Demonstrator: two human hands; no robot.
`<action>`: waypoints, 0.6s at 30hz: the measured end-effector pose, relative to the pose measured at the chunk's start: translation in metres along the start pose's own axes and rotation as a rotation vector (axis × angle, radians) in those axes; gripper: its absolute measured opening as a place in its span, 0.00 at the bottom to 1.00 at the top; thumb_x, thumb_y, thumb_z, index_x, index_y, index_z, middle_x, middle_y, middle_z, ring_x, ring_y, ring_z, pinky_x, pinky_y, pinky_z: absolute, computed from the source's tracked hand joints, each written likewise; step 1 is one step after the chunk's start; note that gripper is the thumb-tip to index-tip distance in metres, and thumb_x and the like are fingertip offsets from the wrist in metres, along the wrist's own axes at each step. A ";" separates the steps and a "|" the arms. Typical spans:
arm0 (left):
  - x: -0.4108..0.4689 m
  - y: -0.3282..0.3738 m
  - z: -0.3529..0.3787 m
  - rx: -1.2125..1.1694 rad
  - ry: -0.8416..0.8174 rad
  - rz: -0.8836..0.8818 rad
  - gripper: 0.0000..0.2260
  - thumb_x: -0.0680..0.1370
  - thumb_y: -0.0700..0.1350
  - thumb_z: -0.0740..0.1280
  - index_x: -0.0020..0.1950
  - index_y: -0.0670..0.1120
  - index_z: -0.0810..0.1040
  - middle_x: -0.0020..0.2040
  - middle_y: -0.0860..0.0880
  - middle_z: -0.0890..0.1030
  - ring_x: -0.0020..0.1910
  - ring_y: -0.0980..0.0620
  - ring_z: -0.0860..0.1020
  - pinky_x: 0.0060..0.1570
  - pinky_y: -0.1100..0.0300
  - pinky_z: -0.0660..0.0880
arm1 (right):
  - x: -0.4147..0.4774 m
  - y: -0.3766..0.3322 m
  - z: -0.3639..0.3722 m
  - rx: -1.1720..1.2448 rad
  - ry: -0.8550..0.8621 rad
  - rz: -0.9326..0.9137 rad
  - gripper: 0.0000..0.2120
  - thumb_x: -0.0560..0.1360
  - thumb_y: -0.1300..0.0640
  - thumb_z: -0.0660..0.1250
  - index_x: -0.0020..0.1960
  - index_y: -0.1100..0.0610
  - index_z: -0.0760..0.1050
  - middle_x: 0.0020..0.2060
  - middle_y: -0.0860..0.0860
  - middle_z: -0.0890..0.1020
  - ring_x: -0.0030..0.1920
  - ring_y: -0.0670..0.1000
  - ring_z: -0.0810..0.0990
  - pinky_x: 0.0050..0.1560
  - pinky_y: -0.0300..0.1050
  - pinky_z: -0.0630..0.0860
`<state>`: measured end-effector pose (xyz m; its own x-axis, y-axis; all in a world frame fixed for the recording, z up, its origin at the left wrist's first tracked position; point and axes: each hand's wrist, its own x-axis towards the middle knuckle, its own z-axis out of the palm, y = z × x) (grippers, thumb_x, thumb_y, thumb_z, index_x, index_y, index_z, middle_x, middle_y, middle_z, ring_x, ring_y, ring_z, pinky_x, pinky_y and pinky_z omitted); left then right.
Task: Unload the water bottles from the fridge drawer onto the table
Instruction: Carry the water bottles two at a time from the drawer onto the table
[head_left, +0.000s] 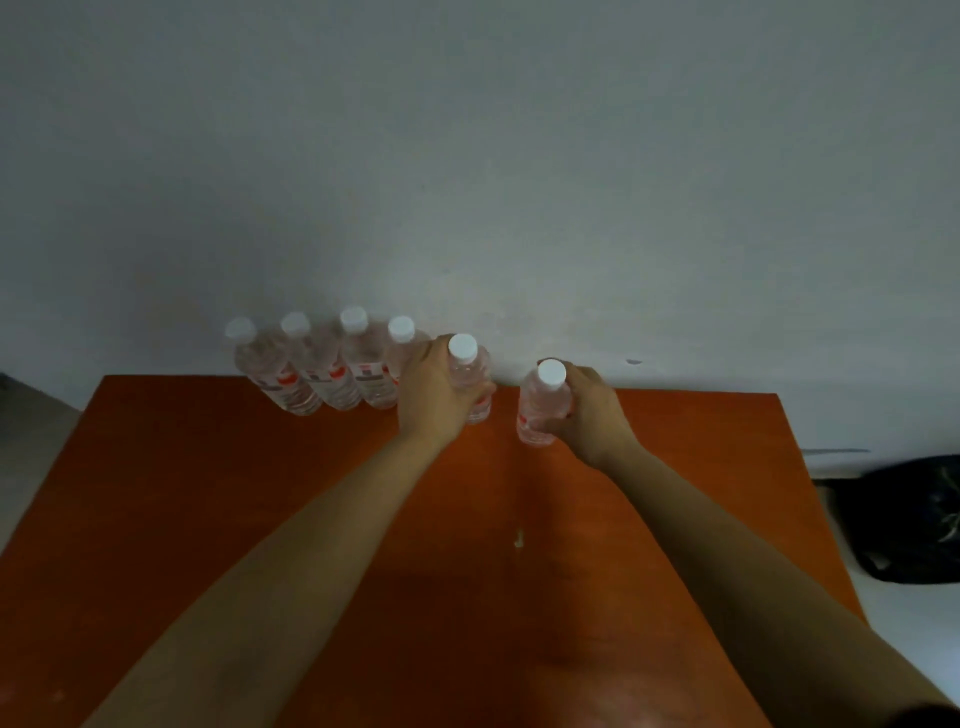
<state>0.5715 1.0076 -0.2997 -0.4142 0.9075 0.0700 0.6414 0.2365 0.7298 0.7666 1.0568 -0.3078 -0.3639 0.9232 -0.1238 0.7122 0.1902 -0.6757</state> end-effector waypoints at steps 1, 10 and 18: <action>0.007 -0.004 0.003 0.009 -0.003 -0.007 0.23 0.67 0.49 0.80 0.58 0.46 0.78 0.56 0.49 0.81 0.54 0.49 0.78 0.52 0.57 0.73 | 0.009 -0.001 0.004 0.003 0.001 0.014 0.35 0.65 0.57 0.81 0.69 0.52 0.71 0.62 0.55 0.77 0.60 0.55 0.76 0.56 0.44 0.69; 0.050 -0.016 0.023 0.188 0.000 0.000 0.16 0.74 0.53 0.73 0.58 0.47 0.78 0.54 0.49 0.83 0.52 0.47 0.81 0.51 0.52 0.79 | 0.078 -0.011 0.027 0.040 -0.016 -0.027 0.35 0.72 0.62 0.75 0.75 0.53 0.64 0.68 0.58 0.72 0.66 0.58 0.73 0.62 0.44 0.68; 0.062 -0.014 0.026 0.245 -0.025 -0.070 0.23 0.78 0.55 0.69 0.70 0.46 0.71 0.65 0.46 0.79 0.62 0.45 0.78 0.58 0.52 0.74 | 0.080 0.000 0.033 0.100 -0.037 -0.068 0.37 0.77 0.61 0.69 0.78 0.46 0.55 0.70 0.57 0.69 0.67 0.59 0.72 0.64 0.51 0.71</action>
<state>0.5540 1.0693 -0.3230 -0.4490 0.8935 0.0062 0.7504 0.3732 0.5456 0.7178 1.1201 -0.3418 -0.4325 0.8960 -0.1009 0.6228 0.2159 -0.7520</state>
